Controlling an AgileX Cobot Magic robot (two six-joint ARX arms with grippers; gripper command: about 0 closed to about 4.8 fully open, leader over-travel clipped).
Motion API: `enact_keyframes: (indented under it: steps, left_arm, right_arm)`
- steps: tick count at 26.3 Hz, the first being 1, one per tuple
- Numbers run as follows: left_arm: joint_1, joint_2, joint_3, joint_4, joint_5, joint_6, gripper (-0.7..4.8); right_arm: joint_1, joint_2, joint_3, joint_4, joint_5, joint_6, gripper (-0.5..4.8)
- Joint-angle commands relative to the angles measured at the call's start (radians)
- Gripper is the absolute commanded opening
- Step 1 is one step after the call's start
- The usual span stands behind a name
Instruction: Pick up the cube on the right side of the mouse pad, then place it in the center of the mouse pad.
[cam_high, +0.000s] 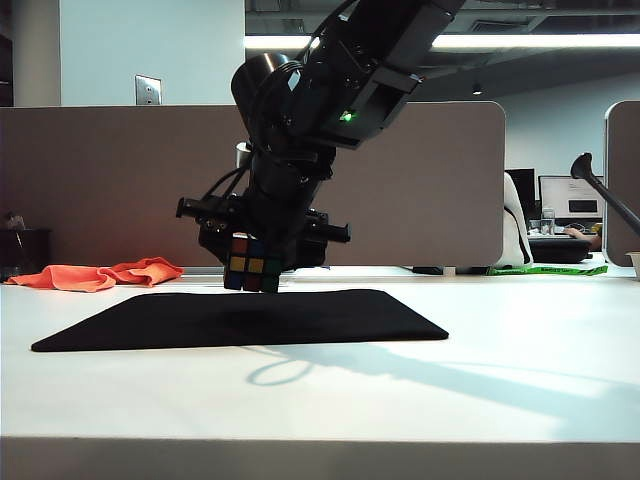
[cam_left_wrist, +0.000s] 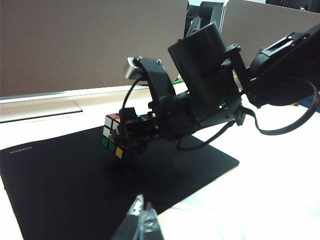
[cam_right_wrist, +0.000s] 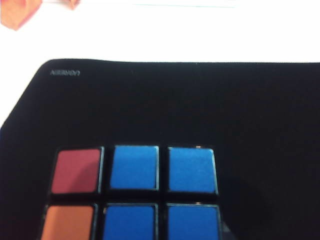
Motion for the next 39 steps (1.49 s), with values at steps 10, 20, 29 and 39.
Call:
enact_keyframes:
  steps: [10, 20, 29, 39]
  left_arm:
    - [0.000, 0.001, 0.003, 0.013, 0.003, -0.003, -0.06]
    - [0.000, 0.001, 0.003, 0.013, 0.003, -0.003, -0.06]
    - [0.000, 0.001, 0.003, 0.013, 0.003, -0.003, -0.06]
    - [0.000, 0.001, 0.003, 0.013, 0.003, -0.003, -0.06]
  right_arm:
    - [0.002, 0.013, 0.003, -0.003, 0.002, 0.004, 2.93]
    - [-0.003, 0.020, 0.003, 0.007, 0.006, 0.004, 2.92]
    - [-0.031, 0.020, 0.003, 0.031, 0.021, 0.004, 2.93]
    - [-0.029, 0.020, 0.003, 0.056, -0.006, 0.005, 2.93]
